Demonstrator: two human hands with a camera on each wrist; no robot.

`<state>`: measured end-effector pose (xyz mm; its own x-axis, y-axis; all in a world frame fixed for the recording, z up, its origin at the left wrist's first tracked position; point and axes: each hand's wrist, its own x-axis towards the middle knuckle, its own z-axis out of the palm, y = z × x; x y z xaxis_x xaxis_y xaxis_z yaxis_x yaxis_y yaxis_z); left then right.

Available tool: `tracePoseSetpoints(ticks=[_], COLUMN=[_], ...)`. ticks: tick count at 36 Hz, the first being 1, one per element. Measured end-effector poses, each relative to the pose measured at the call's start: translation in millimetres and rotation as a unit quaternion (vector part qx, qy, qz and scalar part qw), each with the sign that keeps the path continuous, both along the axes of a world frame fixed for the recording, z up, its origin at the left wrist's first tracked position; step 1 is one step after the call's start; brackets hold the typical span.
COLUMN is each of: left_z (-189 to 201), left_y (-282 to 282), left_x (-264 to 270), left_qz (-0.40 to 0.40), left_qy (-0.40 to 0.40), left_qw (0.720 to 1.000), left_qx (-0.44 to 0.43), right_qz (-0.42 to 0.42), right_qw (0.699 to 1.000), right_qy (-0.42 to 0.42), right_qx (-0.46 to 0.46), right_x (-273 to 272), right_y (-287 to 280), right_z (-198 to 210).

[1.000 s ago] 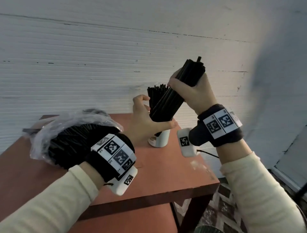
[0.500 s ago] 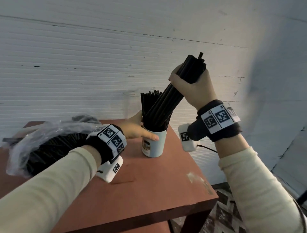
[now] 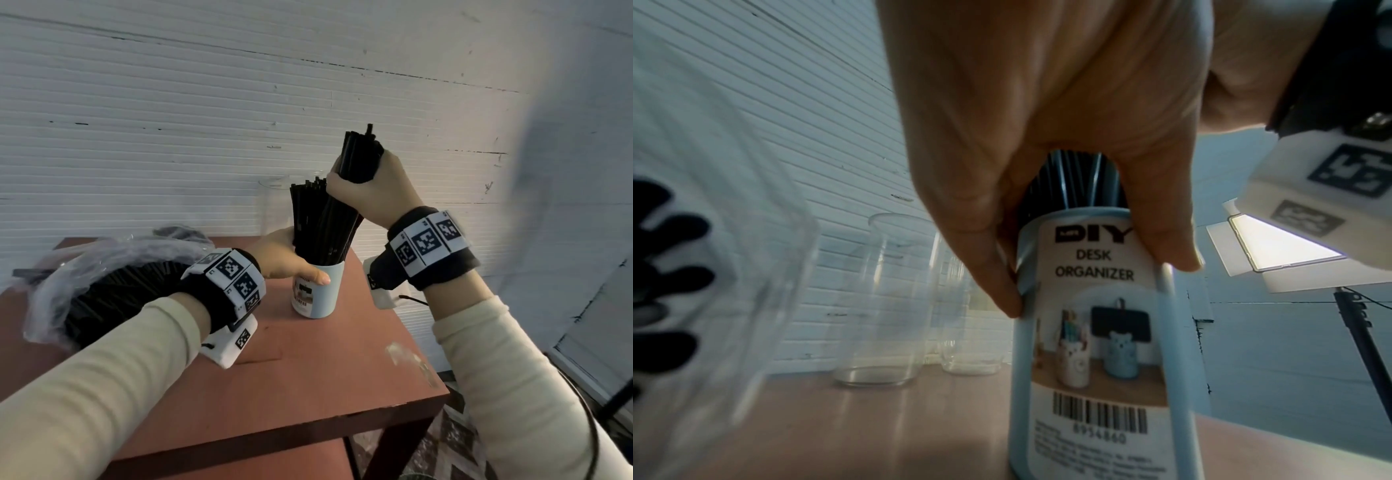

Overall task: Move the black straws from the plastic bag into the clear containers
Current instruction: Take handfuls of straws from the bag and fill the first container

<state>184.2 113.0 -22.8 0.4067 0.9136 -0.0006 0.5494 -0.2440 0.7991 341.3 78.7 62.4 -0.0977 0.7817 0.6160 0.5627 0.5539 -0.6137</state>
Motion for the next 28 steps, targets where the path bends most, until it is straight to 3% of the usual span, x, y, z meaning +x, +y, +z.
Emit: tracePoseSetpoints(ticks=[9,16,21,28], left_z=[-3,-7,-8,-8], left_y=[-14,-17,-14,-13], left_x=[-3,-5,-4,-3], left_qz=[0.018,0.036,0.052,0.062], left_qy=[-0.002,-0.013,0.003,0.003], left_qw=[0.999,0.999,0.999,0.998], left_qx=[0.027,0.021,0.009,0.006], right_qz=[-0.086,-0.091,-0.064,-0.07], right_qw=[0.993,0.993,0.994,0.97], right_qy=[-0.069,-0.07,0.03,-0.051], right_qx=[0.039,-0.012,0.088,0.227], right_x=[-15,-7,-9,-19], right_y=[5,-1,-13,-13], right_z=[-15,-21,-19,-19])
